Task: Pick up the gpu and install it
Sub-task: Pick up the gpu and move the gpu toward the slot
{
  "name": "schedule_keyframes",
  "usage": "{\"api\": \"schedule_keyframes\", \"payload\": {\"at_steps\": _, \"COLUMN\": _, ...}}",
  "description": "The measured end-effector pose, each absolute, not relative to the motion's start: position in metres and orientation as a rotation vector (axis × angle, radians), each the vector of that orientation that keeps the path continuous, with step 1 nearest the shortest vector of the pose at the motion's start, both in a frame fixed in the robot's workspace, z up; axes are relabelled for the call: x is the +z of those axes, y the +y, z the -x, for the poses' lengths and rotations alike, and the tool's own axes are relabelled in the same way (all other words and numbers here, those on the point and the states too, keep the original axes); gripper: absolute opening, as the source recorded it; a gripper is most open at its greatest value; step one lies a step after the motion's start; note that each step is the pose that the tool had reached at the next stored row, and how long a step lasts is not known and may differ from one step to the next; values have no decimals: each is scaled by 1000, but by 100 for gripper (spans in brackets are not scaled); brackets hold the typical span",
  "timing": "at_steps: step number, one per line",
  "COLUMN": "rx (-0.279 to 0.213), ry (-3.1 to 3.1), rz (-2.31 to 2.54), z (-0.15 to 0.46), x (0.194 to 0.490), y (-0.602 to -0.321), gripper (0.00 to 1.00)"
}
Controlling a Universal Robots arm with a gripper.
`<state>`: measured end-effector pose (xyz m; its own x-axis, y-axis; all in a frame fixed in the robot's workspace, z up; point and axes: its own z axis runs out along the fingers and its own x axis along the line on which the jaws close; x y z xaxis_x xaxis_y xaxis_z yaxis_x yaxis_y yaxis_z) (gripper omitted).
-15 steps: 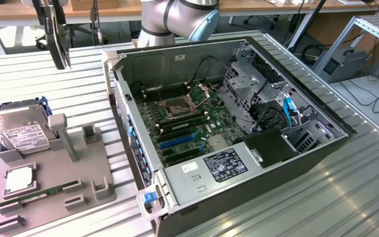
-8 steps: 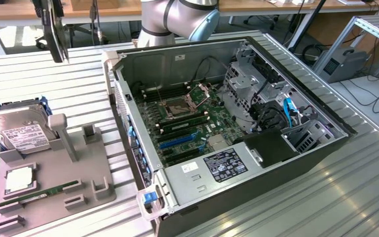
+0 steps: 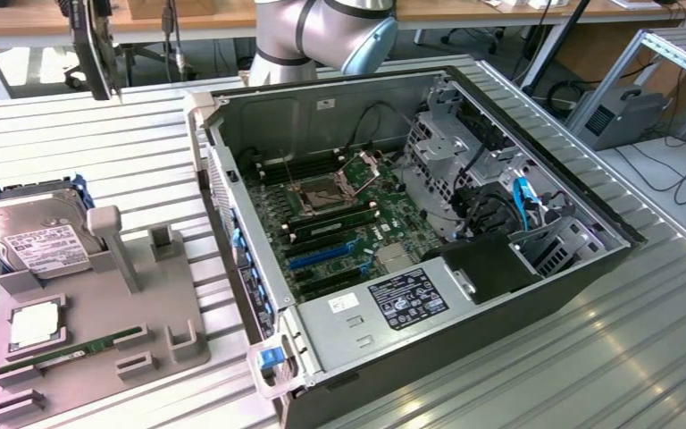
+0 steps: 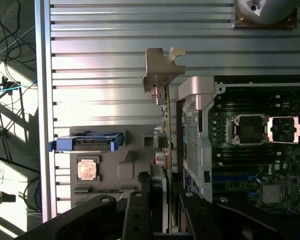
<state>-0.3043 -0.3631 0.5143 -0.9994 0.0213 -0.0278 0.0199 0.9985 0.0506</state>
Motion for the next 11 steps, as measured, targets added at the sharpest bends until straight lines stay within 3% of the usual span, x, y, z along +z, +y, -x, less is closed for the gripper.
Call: {"api": "schedule_keyframes", "payload": {"at_steps": 11, "rx": 82, "ry": 3112, "rz": -32, "z": 304, "x": 536, "y": -360, "gripper": 27}}
